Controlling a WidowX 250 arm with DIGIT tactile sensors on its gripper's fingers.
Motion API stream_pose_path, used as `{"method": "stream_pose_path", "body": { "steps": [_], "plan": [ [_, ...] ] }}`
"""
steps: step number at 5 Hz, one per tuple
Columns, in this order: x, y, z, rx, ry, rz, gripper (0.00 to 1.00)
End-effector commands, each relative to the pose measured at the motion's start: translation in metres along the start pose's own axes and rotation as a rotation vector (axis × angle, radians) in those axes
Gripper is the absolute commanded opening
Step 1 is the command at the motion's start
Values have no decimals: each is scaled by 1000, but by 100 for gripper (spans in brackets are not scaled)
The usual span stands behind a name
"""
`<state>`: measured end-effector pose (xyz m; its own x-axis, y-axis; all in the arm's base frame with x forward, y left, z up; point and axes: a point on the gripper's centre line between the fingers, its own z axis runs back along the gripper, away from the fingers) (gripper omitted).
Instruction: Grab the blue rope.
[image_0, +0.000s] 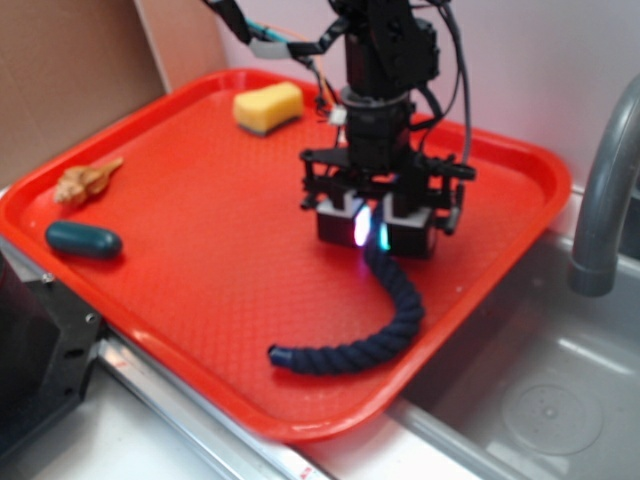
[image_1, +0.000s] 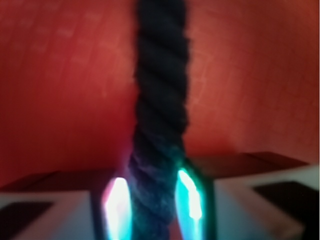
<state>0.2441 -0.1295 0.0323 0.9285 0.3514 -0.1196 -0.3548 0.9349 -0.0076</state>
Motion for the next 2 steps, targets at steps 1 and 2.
{"method": "stream_pose_path", "body": {
  "steps": [1,2],
  "plan": [
    [-12,36,115,-99,-147,-525,0],
    [-11,71,165,-47,-159,-538,0]
  ]
}}
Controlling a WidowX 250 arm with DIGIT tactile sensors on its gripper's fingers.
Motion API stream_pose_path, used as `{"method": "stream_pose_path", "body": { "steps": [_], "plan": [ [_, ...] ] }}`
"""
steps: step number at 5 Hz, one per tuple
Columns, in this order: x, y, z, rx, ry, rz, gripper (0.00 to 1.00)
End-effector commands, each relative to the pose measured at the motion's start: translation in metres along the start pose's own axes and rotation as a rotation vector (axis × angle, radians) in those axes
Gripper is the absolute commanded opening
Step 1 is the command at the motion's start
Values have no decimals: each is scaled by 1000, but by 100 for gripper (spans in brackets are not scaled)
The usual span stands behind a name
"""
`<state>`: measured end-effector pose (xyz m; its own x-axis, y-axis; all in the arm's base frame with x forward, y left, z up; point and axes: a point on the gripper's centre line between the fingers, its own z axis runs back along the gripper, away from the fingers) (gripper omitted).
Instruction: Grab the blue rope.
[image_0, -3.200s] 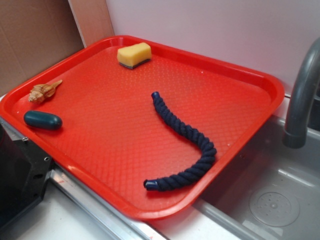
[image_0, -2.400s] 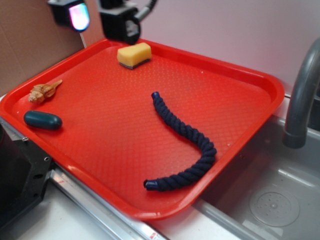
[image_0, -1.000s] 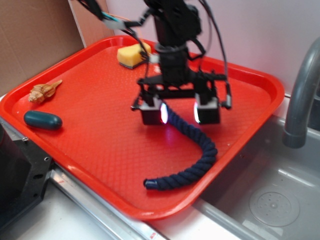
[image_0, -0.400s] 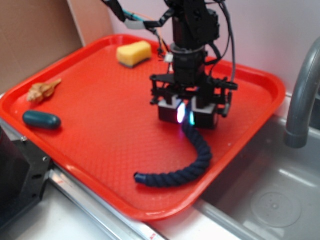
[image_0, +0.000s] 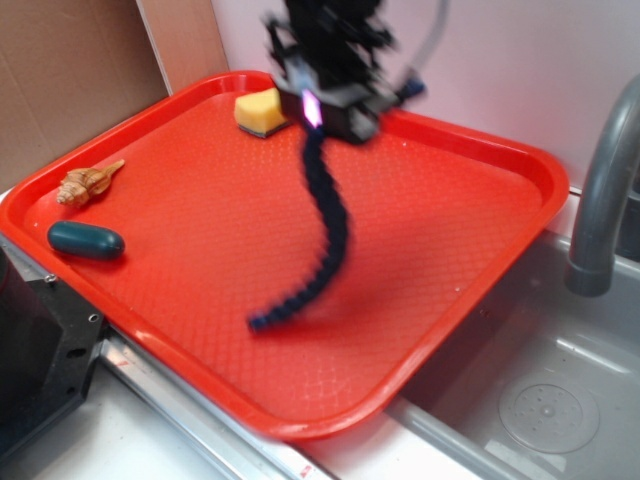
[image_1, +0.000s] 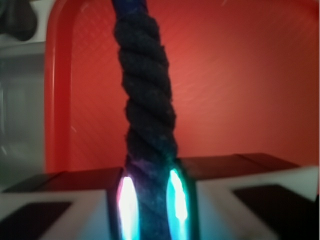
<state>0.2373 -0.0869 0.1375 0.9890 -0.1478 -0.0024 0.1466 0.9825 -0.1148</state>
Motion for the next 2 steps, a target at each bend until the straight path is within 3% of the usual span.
{"method": "stream_pose_path", "body": {
  "steps": [1,2],
  "plan": [
    [-15,42,87,70,-43,38,0],
    [-23,50,104,101,-20,100,0]
  ]
}}
